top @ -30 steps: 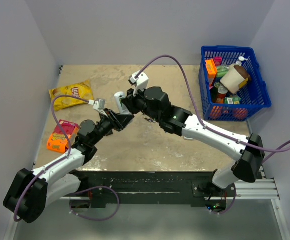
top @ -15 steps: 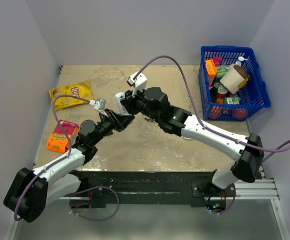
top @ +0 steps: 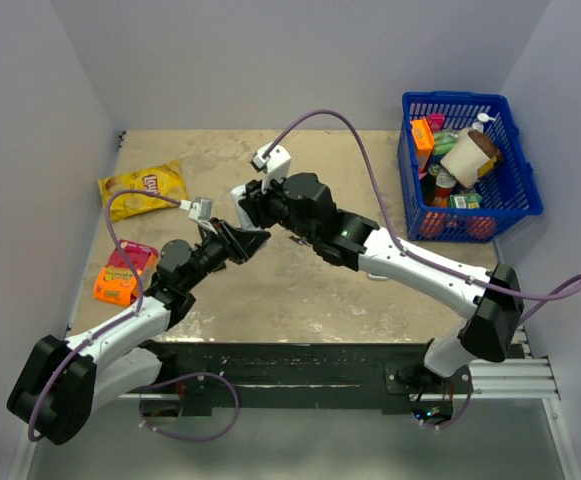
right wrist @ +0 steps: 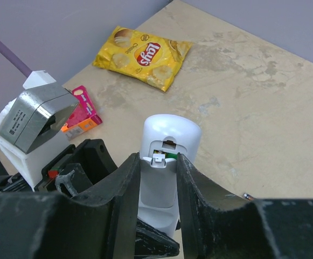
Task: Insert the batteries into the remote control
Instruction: Load the battery cover into the remote control.
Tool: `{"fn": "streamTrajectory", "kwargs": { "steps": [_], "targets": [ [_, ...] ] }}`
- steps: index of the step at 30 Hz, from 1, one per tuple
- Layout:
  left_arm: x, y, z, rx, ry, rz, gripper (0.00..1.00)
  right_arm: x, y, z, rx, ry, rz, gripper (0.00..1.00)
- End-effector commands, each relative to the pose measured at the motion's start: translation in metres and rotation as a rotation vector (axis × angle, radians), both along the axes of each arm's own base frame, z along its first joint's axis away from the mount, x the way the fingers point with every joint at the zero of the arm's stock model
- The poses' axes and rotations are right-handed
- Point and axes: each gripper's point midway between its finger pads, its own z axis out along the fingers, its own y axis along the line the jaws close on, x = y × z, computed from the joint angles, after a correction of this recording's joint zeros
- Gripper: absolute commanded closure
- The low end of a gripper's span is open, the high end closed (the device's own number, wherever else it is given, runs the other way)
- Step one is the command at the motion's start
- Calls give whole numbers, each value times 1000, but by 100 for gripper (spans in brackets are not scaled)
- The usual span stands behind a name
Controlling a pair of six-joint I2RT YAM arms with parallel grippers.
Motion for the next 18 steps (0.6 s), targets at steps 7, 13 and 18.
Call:
{"fn": "streamTrajectory", "kwargs": {
  "steps": [7, 13, 18],
  "targets": [
    [-2, -3, 42, -80, -116, -14, 100, 4, 0, 6, 16, 9, -43, 64],
    [-3, -2, 43, -83, -119, -13, 100, 4, 2, 3, 15, 18, -39, 63],
    [-3, -2, 44, -86, -118, -14, 100, 4, 3, 2, 17, 23, -35, 61]
  ]
}}
